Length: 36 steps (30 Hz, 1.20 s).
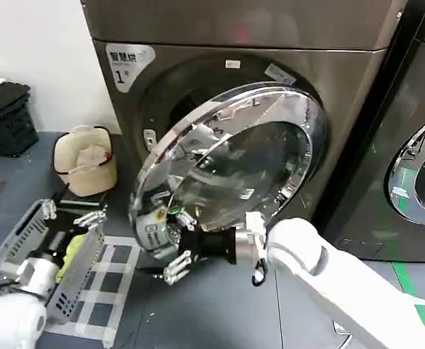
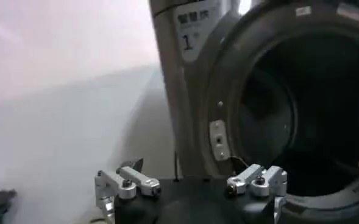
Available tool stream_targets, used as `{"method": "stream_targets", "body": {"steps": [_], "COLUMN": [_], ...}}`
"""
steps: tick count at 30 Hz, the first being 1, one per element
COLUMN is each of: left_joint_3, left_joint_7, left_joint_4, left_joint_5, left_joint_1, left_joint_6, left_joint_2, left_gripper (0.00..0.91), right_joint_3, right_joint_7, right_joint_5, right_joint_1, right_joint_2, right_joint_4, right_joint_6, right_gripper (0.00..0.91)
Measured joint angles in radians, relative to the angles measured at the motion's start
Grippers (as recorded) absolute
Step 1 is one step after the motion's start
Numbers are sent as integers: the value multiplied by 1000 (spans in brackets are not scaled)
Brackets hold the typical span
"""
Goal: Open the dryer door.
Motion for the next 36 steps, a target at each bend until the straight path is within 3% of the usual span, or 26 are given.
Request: {"method": "stream_targets", "body": {"steps": [28,36], "left_joint_3": [188,252], "left_joint_7": [80,130], "left_joint_4": [129,137], "left_joint_5": [-17,-5], "left_joint_1": [-178,-218], "left_joint_6": [-57,-90], "left_joint_2": [99,124], "left_gripper": [907,907], "right_joint_3": [95,149], "right_joint_7": [-272,-368], "right_joint_5": [-6,9], "right_joint_1": [-141,-191], "right_joint_2": [-127,-161], "right_joint_4": [47,55], "right_joint_6": [158,179], "right_gripper": [907,907]}}
